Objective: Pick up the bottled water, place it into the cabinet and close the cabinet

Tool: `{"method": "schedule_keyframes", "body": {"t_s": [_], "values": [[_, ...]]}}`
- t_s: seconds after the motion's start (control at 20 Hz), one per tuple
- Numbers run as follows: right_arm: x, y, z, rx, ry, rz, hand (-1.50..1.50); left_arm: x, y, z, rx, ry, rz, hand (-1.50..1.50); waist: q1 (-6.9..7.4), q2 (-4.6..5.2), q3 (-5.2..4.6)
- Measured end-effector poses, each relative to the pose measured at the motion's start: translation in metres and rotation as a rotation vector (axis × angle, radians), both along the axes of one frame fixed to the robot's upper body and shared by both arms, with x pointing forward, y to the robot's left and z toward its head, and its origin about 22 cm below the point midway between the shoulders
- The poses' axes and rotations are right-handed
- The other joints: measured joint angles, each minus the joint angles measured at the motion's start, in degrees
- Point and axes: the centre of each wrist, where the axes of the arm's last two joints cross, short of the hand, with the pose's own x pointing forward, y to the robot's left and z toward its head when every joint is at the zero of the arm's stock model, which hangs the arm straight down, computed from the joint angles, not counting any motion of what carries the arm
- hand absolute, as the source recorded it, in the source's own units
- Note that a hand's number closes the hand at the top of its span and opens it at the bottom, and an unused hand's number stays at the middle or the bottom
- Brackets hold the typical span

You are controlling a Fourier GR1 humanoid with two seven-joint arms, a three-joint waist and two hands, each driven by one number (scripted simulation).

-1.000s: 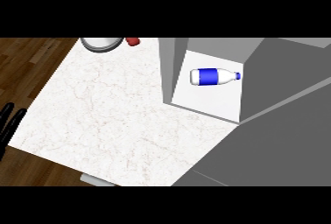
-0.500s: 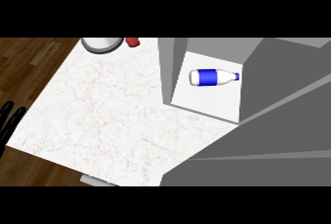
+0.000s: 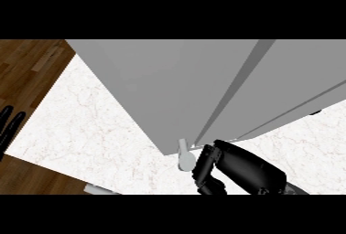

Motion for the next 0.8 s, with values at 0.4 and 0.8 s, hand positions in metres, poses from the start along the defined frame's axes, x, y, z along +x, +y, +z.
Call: {"method": "schedule_keyframes", "body": {"t_s": [0.4,0.8], "values": [[0.069,0.039,0.026,0.047,0.017,-0.285,1.5,-0.003,0.005,-0.005,-0.011,0.015,0.03,-1.5,-2.01,-0.67,0.41],[0.104,0.066,0.035,0.087,0.112,-0.424,-1.5,-0.006,0.009,-0.01,-0.03,0.017,0.041,-1.5,-3.48,-1.47,0.92]]}}
